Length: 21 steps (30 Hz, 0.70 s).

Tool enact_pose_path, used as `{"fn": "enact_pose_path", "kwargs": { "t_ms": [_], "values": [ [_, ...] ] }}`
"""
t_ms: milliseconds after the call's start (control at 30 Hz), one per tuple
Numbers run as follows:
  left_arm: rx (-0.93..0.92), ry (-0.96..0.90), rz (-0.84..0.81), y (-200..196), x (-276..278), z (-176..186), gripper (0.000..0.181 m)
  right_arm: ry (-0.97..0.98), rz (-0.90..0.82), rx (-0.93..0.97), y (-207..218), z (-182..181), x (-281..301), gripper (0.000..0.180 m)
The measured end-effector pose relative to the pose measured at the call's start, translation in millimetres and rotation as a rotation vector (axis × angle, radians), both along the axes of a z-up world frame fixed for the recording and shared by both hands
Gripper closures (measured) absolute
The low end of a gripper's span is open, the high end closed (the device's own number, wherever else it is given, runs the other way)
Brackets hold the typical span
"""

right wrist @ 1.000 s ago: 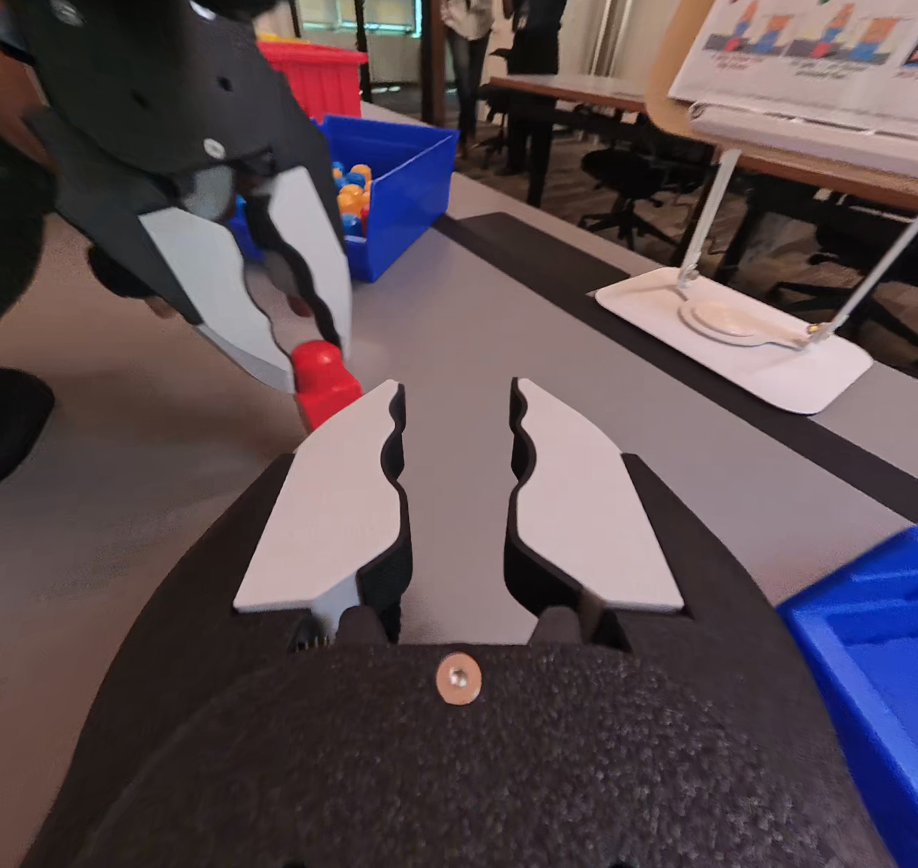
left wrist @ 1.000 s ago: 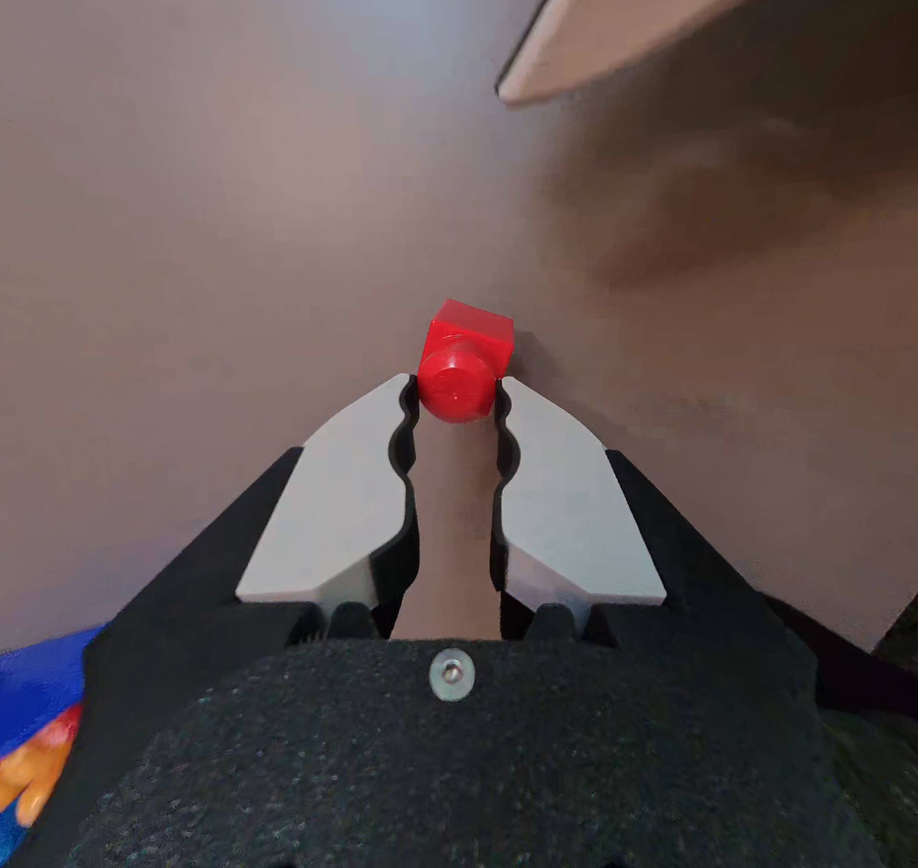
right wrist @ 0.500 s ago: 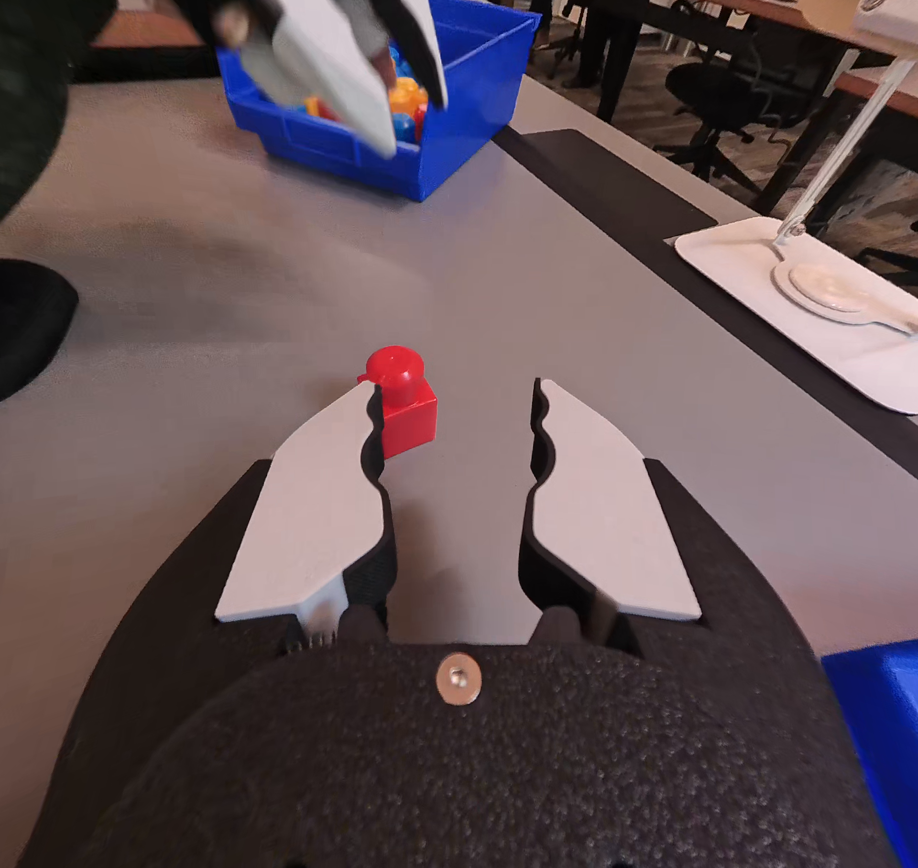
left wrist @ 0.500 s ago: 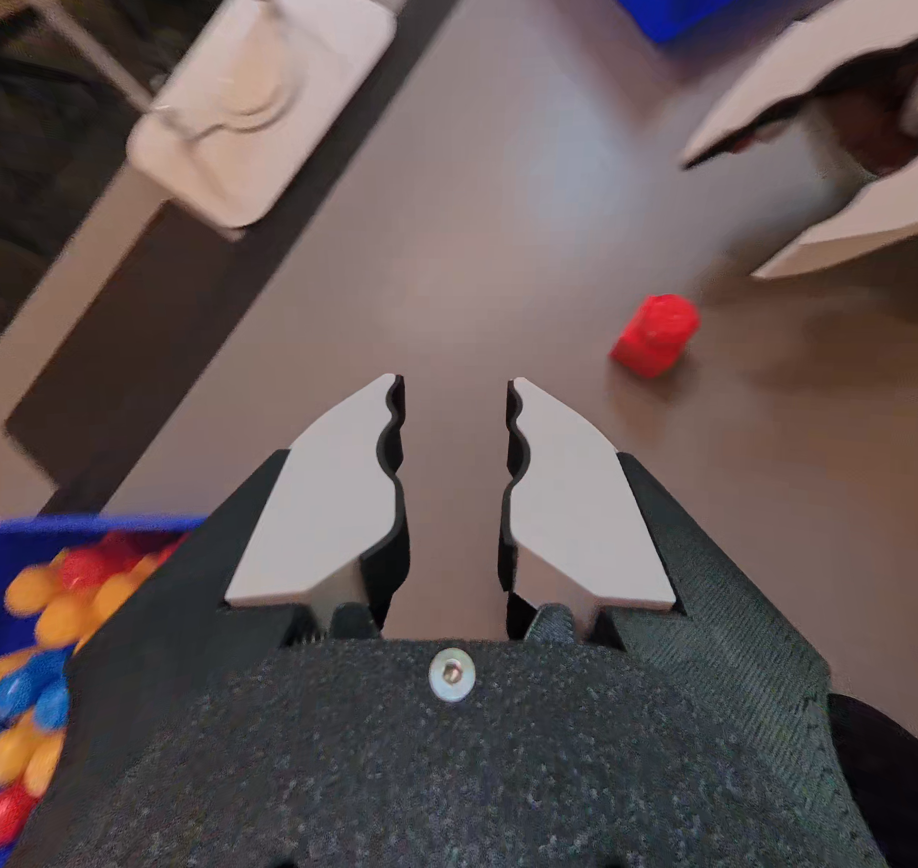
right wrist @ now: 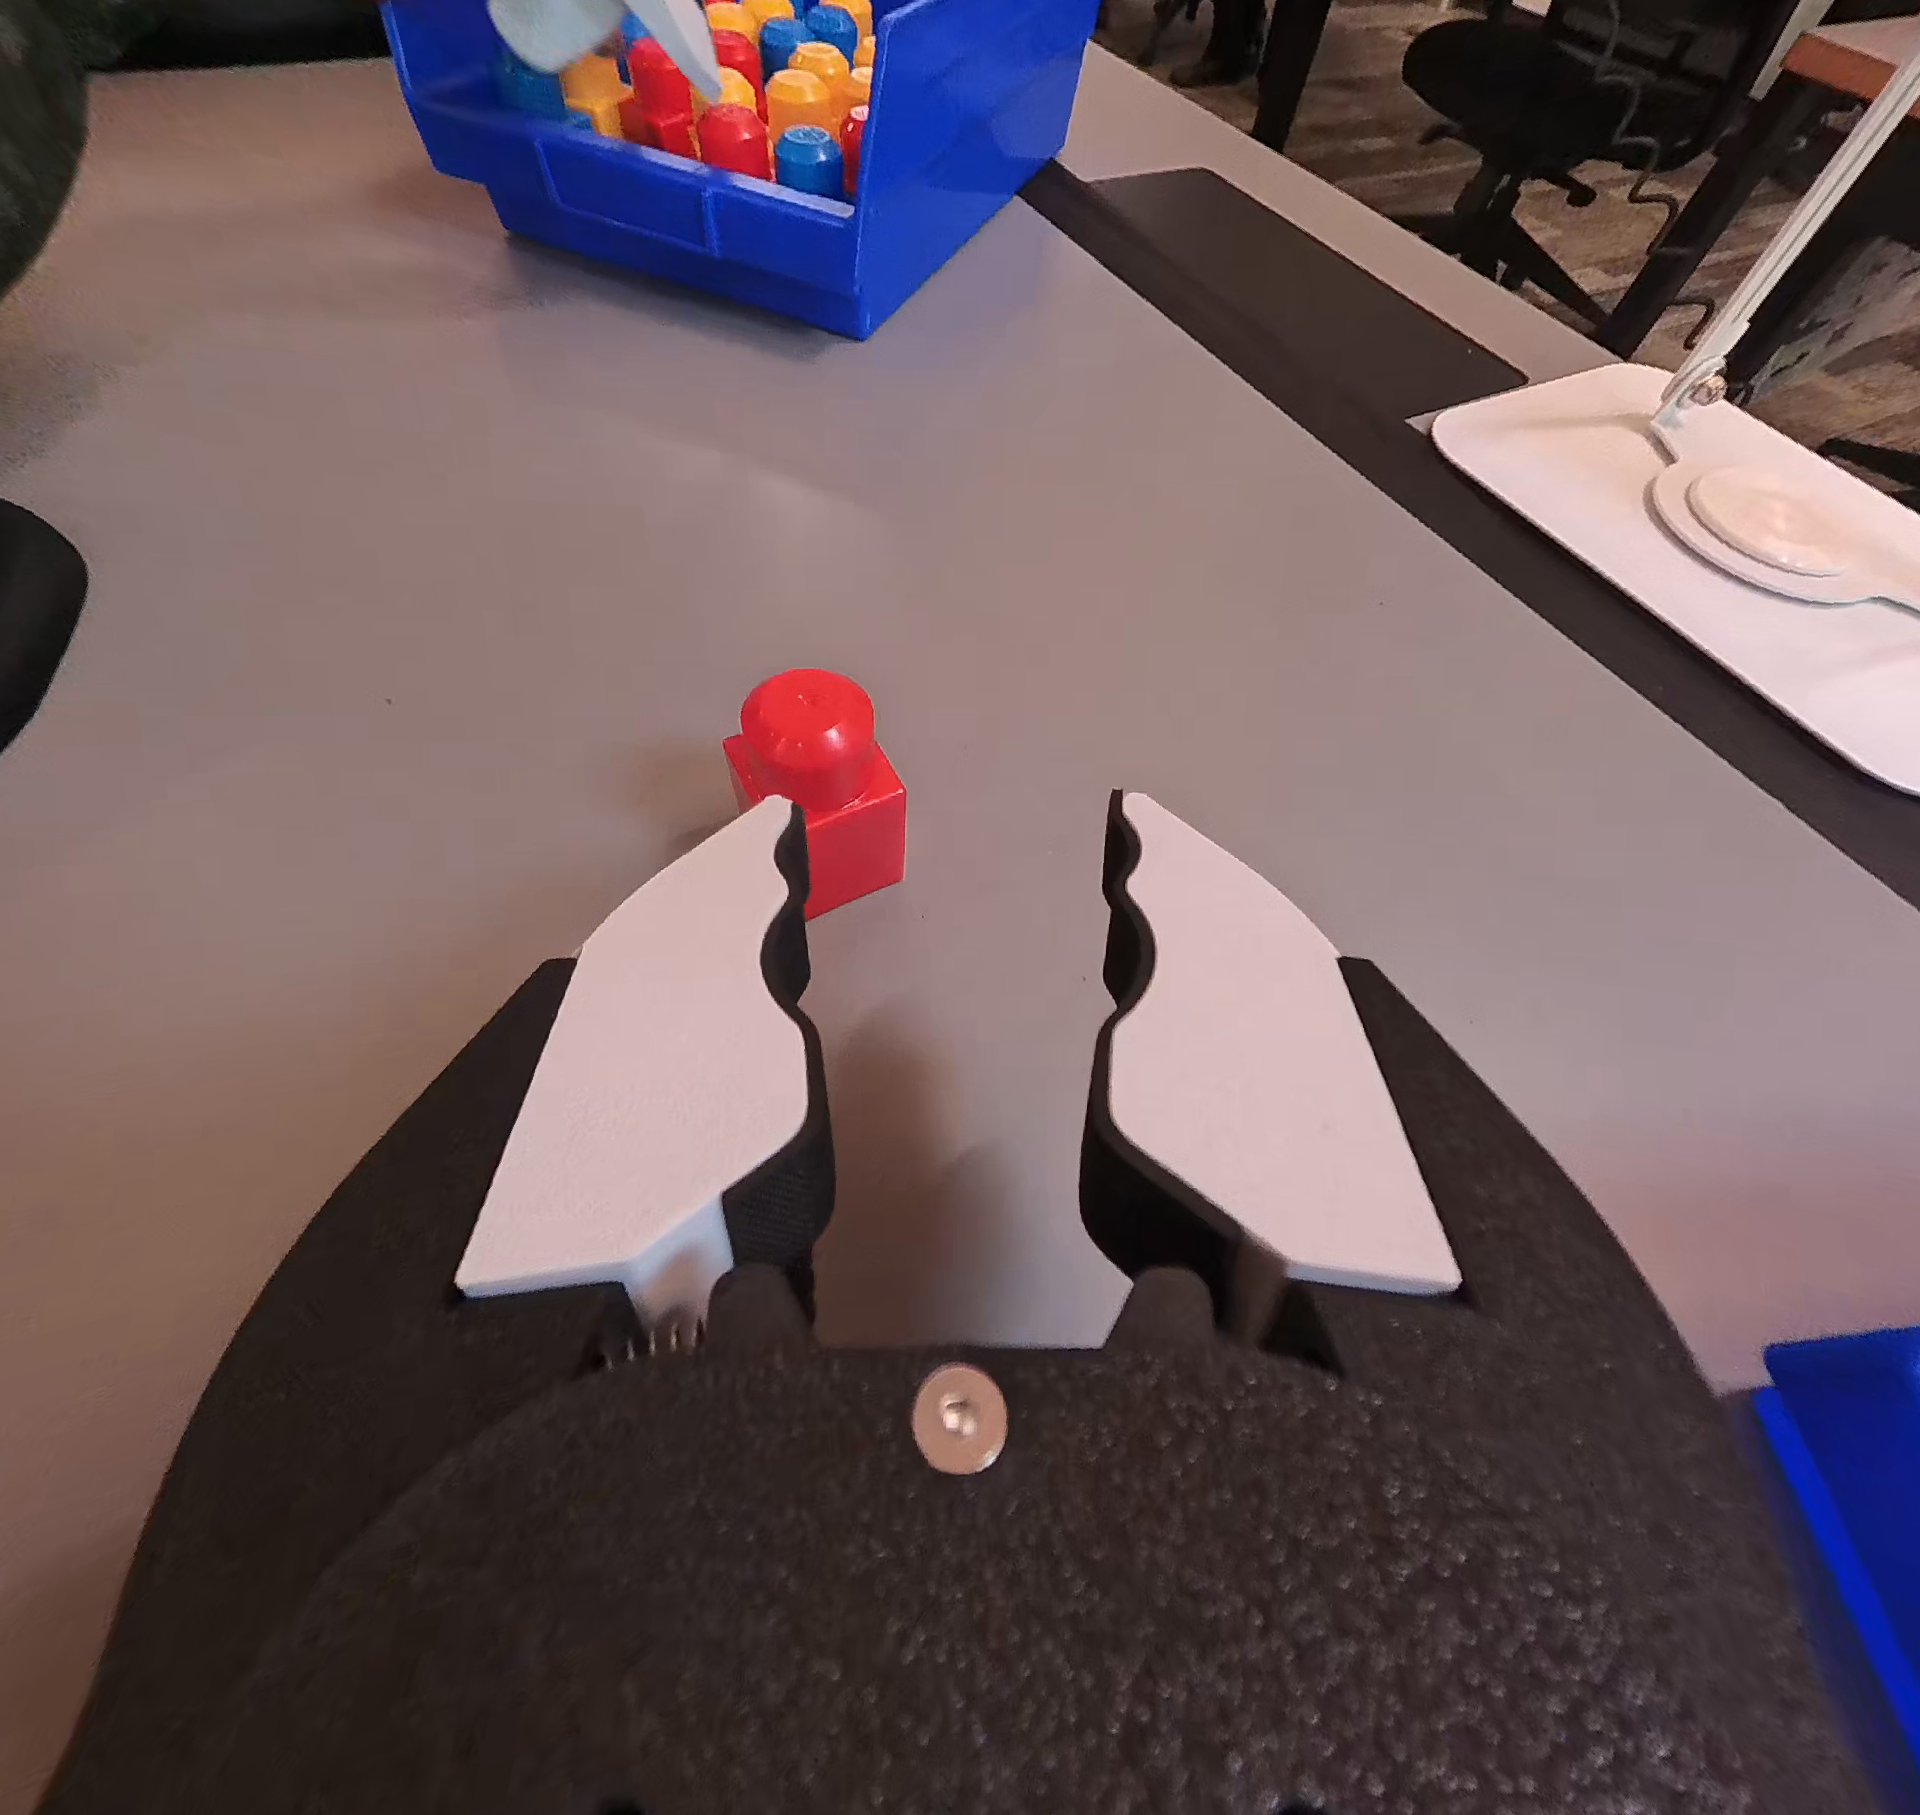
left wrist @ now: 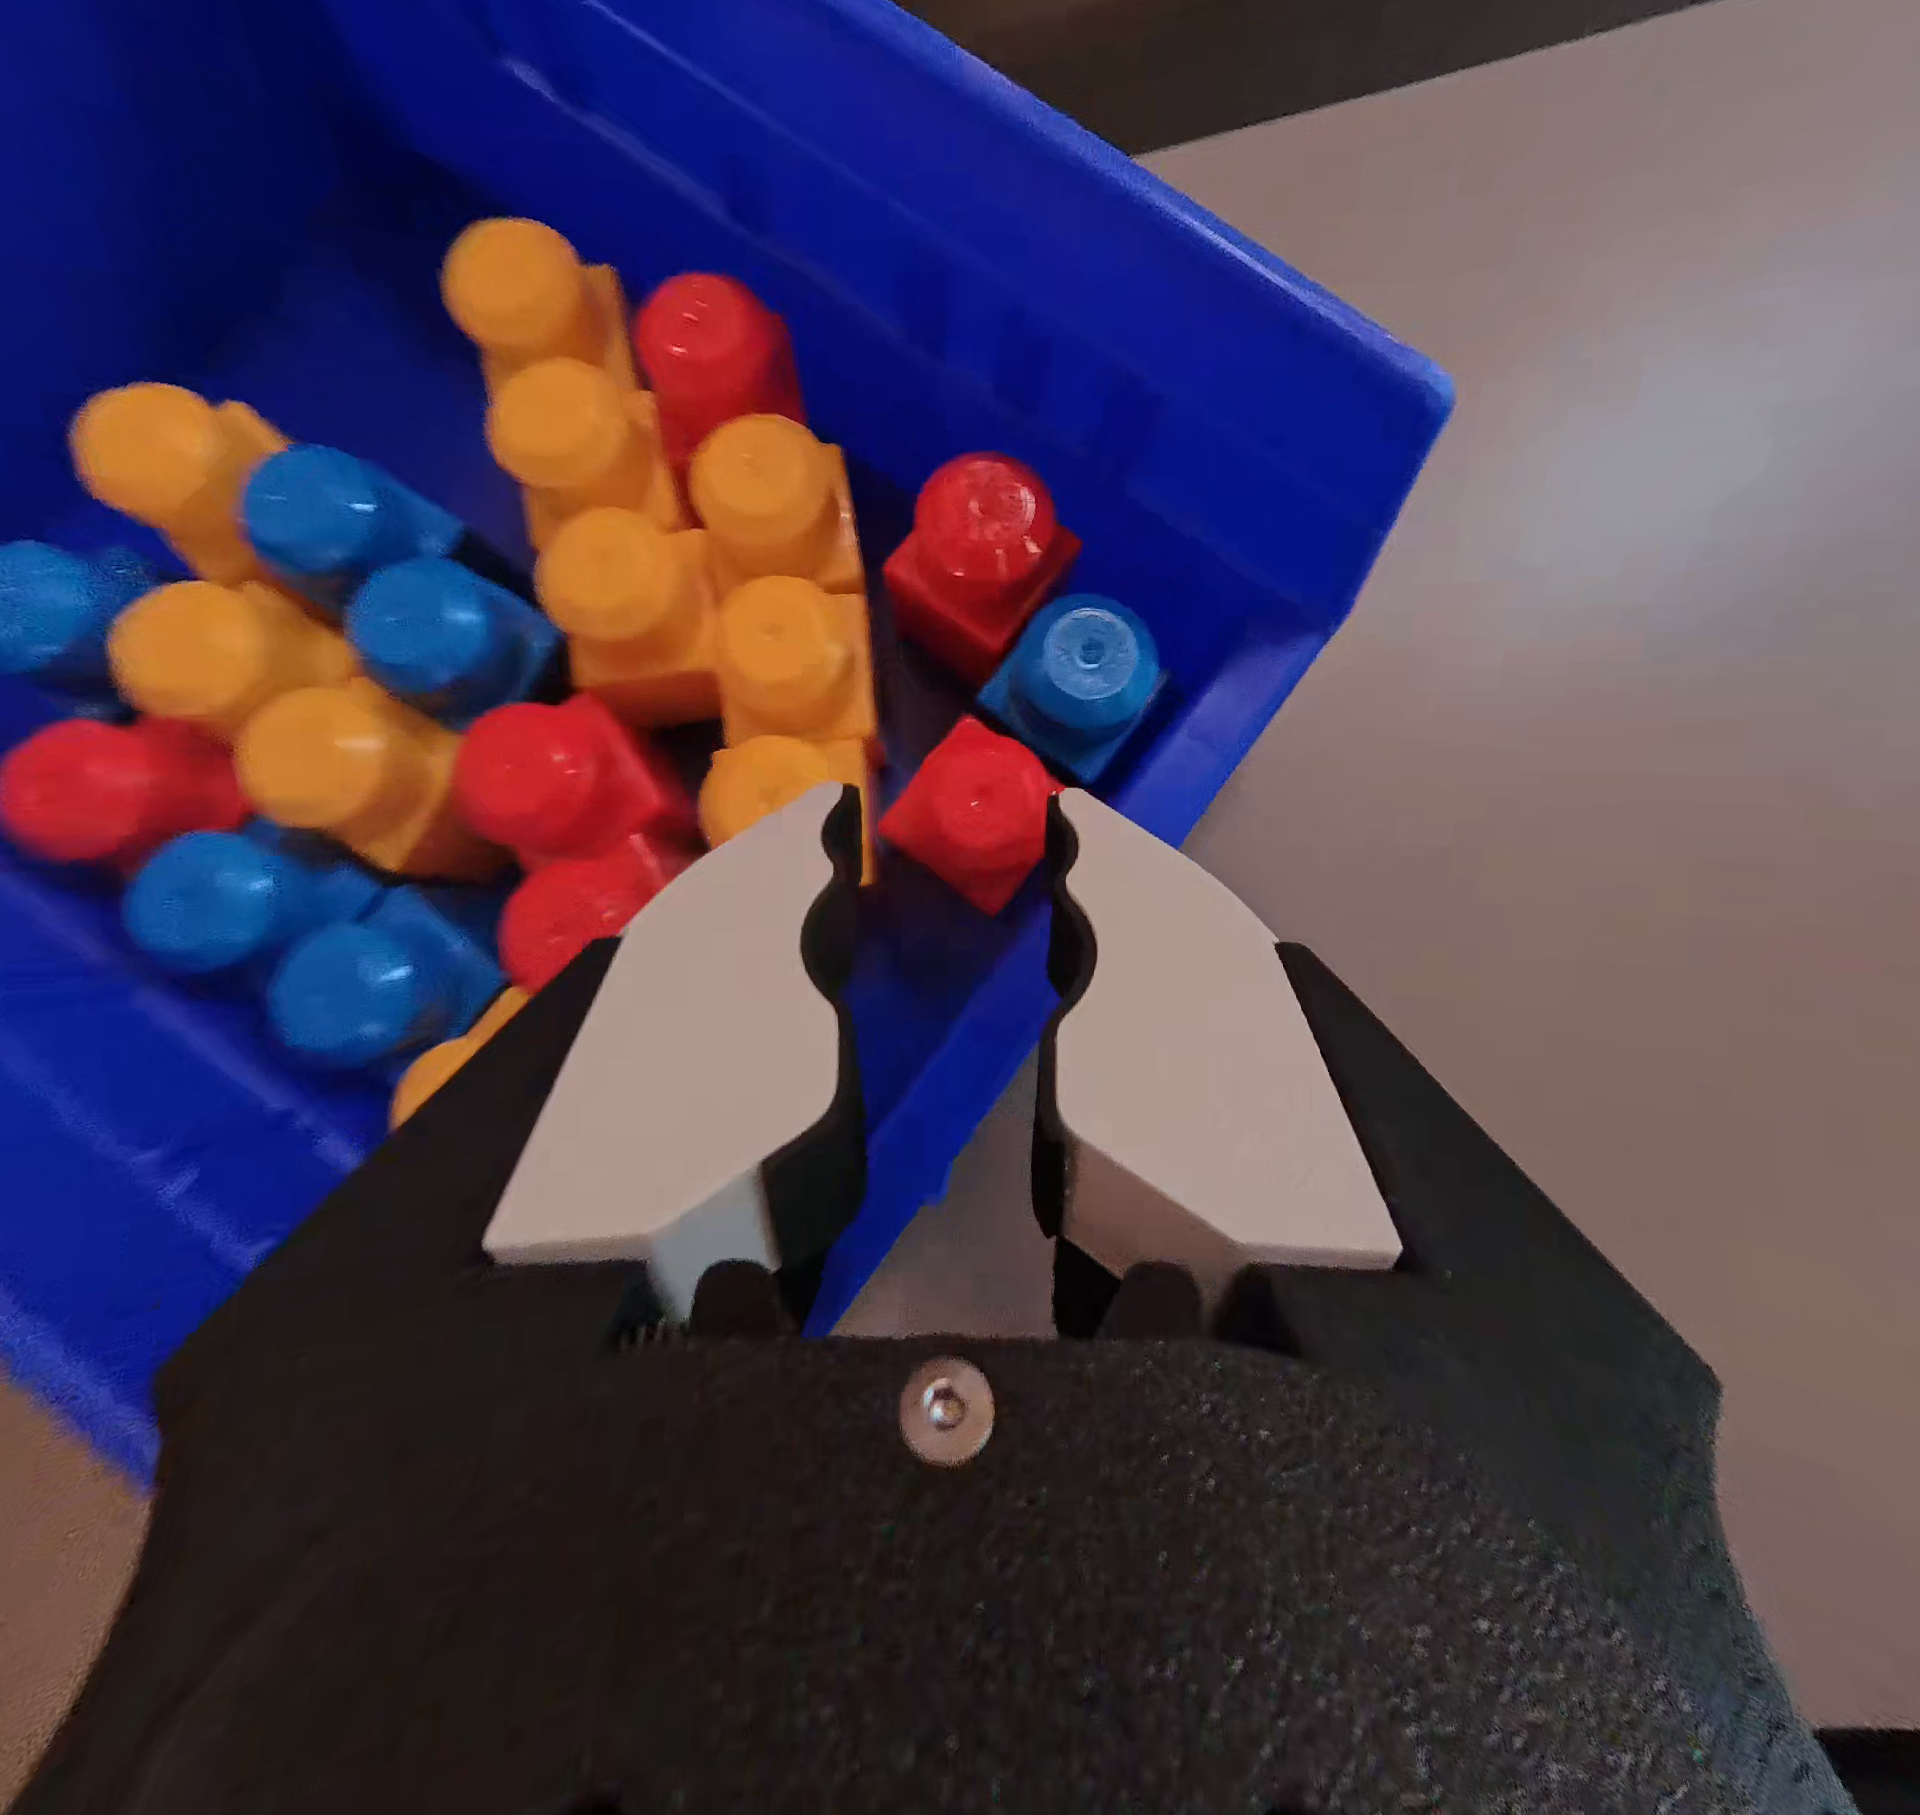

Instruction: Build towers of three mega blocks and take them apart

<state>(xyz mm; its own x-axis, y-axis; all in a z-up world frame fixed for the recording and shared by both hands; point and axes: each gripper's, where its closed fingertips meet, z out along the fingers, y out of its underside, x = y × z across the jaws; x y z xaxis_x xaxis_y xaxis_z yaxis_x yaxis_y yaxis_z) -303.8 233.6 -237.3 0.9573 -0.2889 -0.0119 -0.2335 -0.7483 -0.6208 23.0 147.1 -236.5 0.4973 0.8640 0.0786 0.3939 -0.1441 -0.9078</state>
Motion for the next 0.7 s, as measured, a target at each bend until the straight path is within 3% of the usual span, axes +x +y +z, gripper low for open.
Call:
{"fn": "enact_pose_path", "kwargs": {
  "t_ms": [100, 367, 567, 700],
  "values": [
    [-0.033, 0.039, -0.003, 6, 4, -19, 0.148, -0.004, -0.005, 0.008, 1, 2, 1, 0.125],
    [-0.007, 0.007, -0.004, 9, 4, -14, 0.150, -0.016, 0.013, 0.003, -2, 0, -1, 0.126],
    [0.275, 0.000, -0.037, 1, 25, 87, 0.150, -0.082, 0.056, -0.043, -9, -15, -6, 0.115],
    [0.438, -0.249, -0.302, -35, 98, 158, 0.151, -0.167, 0.089, -0.027, -9, -30, -12, 0.110]
  ]
}}
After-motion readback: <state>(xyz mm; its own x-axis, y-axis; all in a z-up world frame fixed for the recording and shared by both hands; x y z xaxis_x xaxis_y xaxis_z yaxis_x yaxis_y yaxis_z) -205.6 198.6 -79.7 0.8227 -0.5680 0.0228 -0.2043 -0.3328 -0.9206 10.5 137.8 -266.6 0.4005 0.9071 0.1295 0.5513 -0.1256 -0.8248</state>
